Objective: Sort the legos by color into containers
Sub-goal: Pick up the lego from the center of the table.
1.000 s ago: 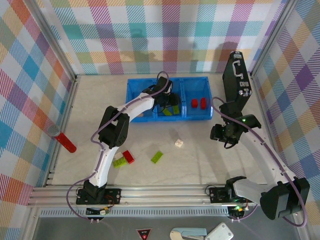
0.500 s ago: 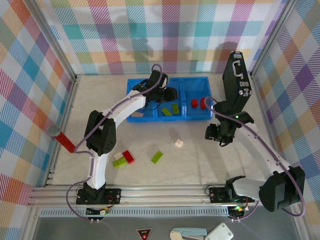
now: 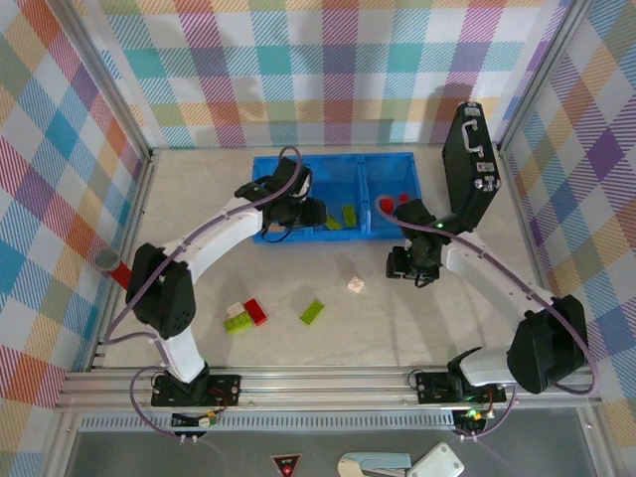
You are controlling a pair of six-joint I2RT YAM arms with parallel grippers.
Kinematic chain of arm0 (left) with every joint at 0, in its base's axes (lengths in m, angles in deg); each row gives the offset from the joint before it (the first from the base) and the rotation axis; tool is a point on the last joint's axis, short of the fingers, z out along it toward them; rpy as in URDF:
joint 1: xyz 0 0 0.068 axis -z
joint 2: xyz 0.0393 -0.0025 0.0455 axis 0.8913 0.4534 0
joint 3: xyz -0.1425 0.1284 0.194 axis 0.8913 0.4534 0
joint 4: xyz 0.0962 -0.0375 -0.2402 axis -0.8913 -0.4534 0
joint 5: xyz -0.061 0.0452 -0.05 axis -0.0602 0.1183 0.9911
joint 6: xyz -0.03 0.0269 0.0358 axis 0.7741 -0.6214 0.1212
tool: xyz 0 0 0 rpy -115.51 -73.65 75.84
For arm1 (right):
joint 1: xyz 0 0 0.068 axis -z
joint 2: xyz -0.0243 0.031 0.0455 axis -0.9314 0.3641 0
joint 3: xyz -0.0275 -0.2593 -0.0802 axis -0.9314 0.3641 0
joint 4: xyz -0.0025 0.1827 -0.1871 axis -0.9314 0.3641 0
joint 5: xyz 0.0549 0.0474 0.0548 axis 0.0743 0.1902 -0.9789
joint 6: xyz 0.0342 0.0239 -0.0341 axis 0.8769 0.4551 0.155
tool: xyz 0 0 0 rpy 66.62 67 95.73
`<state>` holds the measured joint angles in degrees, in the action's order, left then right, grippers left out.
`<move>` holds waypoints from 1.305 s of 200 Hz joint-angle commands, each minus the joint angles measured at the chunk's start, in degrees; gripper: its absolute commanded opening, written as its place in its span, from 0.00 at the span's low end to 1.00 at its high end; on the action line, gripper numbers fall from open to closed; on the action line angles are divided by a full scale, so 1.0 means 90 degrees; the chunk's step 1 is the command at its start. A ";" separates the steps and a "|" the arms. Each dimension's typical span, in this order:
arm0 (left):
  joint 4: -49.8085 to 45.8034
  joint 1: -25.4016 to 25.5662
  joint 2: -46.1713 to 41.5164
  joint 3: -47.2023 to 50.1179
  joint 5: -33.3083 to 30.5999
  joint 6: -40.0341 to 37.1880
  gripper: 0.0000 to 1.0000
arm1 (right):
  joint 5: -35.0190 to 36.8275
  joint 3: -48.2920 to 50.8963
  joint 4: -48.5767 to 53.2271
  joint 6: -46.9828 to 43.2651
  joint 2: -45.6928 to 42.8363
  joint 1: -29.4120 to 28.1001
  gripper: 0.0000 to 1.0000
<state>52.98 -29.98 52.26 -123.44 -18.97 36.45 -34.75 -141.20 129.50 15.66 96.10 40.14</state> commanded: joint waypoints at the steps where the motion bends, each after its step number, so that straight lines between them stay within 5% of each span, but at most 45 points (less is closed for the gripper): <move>1: -0.0341 -0.0062 -0.0626 0.0465 -0.0359 -0.0181 0.45 | 0.0079 -0.0236 -0.0130 0.0255 0.0293 -0.0289 0.55; 95: -0.1077 -0.0577 -0.2306 0.2171 -0.0800 -0.0422 0.47 | 0.0577 -0.0710 -0.0547 0.1989 0.1781 -0.1389 0.56; 170: -0.1826 -0.1768 -0.3051 0.2444 -0.0590 -0.1218 0.48 | 0.0630 -0.0964 -0.0886 0.3764 0.2519 -0.1656 0.56; 261: -0.1352 -0.2474 -0.3154 0.2909 -0.0548 -0.1853 0.48 | 0.0377 -0.1022 -0.1298 0.4147 0.2977 -0.1695 0.56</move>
<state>39.01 -50.63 24.30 -99.42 -24.65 21.85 -30.16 -149.18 118.33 51.22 121.67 25.32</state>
